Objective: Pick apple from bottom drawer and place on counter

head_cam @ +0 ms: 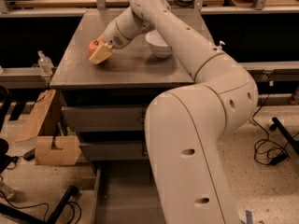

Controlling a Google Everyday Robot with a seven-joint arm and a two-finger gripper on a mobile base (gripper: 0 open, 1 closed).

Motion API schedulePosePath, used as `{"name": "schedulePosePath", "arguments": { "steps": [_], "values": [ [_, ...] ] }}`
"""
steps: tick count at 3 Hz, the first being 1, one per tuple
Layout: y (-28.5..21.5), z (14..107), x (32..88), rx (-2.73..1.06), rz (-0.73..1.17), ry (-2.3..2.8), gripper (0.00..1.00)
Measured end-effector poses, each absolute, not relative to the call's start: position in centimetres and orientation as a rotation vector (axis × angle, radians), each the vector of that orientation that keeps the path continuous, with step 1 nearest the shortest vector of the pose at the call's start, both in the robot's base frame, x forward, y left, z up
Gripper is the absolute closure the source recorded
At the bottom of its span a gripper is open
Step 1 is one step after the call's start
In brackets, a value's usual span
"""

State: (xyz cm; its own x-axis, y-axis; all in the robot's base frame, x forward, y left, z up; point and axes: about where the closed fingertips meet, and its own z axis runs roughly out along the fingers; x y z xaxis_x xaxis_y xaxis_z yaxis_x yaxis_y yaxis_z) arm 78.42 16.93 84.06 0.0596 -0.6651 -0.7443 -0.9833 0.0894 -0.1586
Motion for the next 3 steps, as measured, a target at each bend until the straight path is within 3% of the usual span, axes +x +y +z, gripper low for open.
{"name": "schedulePosePath", "arguments": {
  "steps": [3],
  "values": [
    [17.14, 84.16, 78.38, -1.648, 0.585, 1.676, 0.16]
  ]
}}
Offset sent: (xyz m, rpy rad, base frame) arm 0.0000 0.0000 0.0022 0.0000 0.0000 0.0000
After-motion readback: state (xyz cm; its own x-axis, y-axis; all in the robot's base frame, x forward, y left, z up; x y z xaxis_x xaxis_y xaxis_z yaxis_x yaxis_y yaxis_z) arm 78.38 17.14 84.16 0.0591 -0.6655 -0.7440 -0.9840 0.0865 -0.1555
